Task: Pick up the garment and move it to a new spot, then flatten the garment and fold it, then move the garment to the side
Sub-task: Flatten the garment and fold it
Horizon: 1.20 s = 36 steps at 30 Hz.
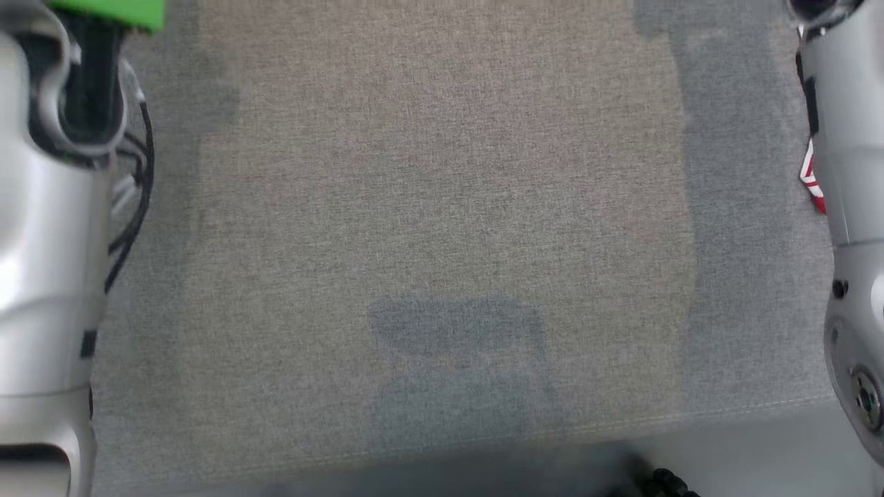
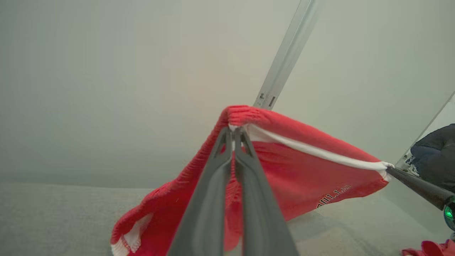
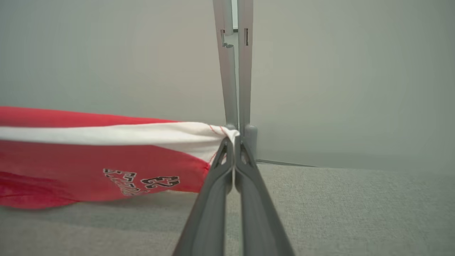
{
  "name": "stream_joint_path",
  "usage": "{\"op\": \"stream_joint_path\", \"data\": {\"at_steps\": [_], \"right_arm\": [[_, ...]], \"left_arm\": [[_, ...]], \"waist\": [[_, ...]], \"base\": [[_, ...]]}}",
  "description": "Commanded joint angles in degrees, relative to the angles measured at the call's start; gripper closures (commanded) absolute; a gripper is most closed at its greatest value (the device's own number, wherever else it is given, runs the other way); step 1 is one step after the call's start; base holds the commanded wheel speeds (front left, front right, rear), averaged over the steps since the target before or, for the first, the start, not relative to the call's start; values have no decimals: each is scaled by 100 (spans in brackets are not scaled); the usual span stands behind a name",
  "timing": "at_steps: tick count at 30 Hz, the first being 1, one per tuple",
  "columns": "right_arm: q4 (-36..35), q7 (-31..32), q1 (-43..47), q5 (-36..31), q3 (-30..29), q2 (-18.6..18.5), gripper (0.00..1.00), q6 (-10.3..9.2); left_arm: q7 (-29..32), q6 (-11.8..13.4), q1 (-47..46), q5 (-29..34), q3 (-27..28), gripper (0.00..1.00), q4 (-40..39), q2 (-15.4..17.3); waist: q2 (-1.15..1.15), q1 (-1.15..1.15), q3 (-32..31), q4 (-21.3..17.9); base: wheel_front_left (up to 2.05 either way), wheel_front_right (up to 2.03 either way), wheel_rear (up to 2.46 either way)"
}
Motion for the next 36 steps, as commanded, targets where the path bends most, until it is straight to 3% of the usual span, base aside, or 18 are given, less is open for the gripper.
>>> {"op": "stream_joint_path", "data": {"at_steps": [1, 7, 12, 23, 36], "right_arm": [[-114, 104, 278, 115, 59, -145, 100, -13], [-1075, 974, 1690, 579, 456, -697, 100, -14], [-2034, 1784, 2954, 921, 401, -934, 100, -14], [-3427, 3077, 5137, 1075, 189, -891, 100, -12], [-4534, 4111, 6777, 1223, -107, -884, 100, -11]], "left_arm": [[-122, -8, 246, 59, -33, 100, -47, 96], [-234, 150, 1631, 174, -347, 100, -218, 84], [-219, 344, 2610, 253, -618, 100, -376, 37], [-14, 734, 4141, 443, -1106, 100, -514, 196], [245, 1106, 5628, 502, -1584, 100, -1032, 335]], "waist": [[0, 0, -335, 143], [0, 0, -964, 282], [0, 0, -1470, 344], [0, 0, -2462, 254], [0, 0, -3231, 200]], "base": [[0, 0, 0], [0, 0, 0], [0, 0, 0], [0, 0, 0], [0, 0, 0]]}}
